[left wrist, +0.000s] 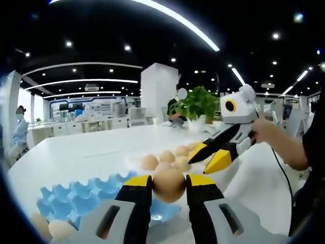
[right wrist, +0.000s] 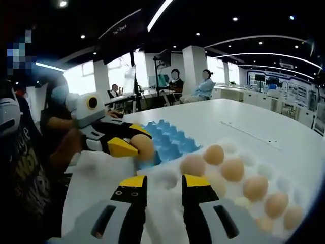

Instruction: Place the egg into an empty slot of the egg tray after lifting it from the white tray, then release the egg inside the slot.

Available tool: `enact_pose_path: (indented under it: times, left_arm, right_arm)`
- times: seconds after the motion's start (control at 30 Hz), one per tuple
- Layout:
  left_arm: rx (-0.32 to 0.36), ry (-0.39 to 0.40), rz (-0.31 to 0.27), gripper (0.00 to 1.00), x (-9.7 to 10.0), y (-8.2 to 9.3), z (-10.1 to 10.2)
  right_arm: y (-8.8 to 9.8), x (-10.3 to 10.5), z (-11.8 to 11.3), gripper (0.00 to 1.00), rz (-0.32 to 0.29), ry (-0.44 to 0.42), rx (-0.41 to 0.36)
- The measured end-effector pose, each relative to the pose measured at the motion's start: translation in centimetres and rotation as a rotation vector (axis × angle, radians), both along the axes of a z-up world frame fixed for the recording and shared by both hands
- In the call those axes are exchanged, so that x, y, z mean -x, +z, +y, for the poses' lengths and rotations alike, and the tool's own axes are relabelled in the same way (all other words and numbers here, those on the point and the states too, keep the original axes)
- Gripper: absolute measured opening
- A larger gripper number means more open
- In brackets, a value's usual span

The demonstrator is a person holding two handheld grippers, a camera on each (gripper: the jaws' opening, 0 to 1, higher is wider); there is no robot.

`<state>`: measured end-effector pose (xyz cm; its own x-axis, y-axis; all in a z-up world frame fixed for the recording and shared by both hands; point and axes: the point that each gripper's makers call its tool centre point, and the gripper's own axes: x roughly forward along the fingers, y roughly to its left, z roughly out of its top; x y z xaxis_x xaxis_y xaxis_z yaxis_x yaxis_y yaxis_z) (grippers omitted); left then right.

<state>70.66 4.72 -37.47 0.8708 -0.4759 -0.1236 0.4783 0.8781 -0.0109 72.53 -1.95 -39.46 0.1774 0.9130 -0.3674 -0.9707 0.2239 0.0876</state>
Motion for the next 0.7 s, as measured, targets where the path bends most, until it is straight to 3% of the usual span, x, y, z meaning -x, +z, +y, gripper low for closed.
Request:
enact_pose_path:
  times: [0.7]
  left_arm:
    - [-0.013, 0.107, -0.006, 0.26, 1.0, 0.2, 5.0]
  right_arm:
    - [-0.2, -0.1, -1.2, 0.32, -0.019, -0.014, 0.041]
